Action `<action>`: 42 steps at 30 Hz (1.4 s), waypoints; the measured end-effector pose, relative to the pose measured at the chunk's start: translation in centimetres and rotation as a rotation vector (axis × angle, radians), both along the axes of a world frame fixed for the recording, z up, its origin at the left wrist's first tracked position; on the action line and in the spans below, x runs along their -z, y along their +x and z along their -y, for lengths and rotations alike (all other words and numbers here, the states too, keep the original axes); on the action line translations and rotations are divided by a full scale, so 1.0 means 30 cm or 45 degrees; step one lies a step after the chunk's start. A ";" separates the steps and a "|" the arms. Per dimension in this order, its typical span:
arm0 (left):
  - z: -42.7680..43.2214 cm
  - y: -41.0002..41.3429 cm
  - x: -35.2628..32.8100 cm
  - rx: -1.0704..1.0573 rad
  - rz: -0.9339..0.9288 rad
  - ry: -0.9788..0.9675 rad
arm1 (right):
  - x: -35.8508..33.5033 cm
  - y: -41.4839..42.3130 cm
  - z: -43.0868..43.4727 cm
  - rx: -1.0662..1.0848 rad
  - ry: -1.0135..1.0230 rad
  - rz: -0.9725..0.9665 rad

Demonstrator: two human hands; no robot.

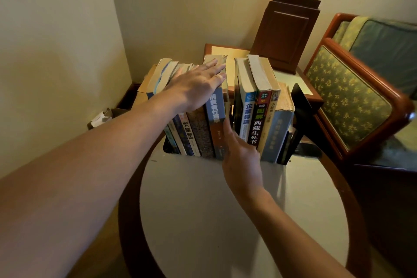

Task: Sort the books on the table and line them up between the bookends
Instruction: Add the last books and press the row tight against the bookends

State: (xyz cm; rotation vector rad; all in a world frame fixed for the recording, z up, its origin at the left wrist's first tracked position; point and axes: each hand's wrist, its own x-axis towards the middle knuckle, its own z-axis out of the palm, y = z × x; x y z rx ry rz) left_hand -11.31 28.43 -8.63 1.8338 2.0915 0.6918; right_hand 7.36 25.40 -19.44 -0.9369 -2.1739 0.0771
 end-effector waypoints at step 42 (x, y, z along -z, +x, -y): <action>-0.021 0.010 0.005 0.022 0.032 0.040 | -0.021 0.335 -0.190 0.422 -0.078 0.062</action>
